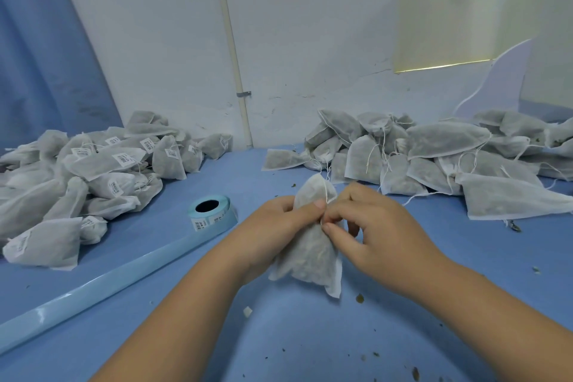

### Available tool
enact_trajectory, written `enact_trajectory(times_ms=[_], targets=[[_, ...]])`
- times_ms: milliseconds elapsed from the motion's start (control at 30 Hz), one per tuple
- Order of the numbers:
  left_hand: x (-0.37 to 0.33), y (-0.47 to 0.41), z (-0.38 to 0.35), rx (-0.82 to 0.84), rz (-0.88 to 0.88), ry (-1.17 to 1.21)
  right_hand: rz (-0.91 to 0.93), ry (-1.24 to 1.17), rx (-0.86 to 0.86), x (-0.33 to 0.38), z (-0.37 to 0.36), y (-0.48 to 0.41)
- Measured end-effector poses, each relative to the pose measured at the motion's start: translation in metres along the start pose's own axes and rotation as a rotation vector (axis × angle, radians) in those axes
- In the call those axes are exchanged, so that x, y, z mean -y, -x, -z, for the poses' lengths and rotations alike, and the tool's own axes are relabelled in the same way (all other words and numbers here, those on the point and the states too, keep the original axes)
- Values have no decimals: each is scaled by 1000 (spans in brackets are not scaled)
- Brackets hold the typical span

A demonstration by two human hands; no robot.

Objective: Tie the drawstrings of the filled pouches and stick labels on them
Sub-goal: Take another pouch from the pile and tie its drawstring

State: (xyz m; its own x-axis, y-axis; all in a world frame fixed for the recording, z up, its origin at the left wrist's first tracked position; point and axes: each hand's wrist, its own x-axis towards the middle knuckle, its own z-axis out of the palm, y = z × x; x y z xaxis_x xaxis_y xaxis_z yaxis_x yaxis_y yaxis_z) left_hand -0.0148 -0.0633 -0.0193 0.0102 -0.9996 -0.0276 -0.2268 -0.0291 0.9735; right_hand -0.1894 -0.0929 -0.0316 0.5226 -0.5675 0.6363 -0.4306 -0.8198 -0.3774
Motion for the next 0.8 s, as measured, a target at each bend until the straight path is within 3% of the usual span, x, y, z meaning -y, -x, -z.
enact_trajectory(times_ms=[167, 233, 367, 500, 633, 800], targets=[[-2, 6, 7, -16, 21, 146, 29, -101, -13, 5, 1, 1], [-3, 14, 12, -104, 53, 106, 38, -111, 29, 8, -1, 1], [5, 34, 35, -437, 110, -68, 6, -82, 144, 12, -12, 5], [22, 58, 77, -657, 161, -364, -62, -206, 222, 22, -27, 7], [43, 73, 105, -782, 215, -366, -246, -414, 319, 34, -45, 1], [57, 69, 121, -817, 183, -318, -310, -318, 397, 38, -76, -38]])
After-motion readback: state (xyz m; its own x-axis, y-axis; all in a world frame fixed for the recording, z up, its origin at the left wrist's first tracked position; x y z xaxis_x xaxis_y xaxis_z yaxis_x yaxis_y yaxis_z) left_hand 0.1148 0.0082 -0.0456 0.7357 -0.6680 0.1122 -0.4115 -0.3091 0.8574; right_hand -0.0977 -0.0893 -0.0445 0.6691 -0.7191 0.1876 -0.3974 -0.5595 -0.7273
